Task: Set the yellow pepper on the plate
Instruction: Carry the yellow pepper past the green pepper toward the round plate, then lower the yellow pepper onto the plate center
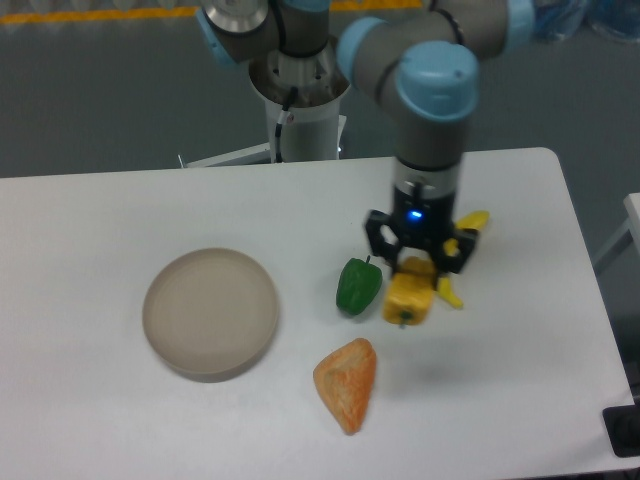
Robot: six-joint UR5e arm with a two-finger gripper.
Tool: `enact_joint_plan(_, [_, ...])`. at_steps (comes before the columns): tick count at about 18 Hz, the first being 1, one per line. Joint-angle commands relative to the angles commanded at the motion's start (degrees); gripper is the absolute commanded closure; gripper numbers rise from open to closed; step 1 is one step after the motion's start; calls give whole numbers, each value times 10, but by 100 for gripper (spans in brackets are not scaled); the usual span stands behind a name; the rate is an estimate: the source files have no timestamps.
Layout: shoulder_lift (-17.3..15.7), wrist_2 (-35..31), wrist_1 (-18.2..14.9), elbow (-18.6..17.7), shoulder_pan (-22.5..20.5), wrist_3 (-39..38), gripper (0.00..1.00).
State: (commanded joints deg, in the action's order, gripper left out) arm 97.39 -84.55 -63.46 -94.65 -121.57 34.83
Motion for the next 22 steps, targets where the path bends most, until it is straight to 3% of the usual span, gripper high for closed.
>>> enact_joint_plan(5, [6, -1, 22, -33, 84, -133, 69])
enact_joint_plan(11, [55, -38, 103, -80, 166, -188, 68])
enact_joint_plan(15, [91, -69, 126, -84, 181, -206, 68])
enact_joint_plan(22, [109, -69, 130, -84, 187, -197, 68])
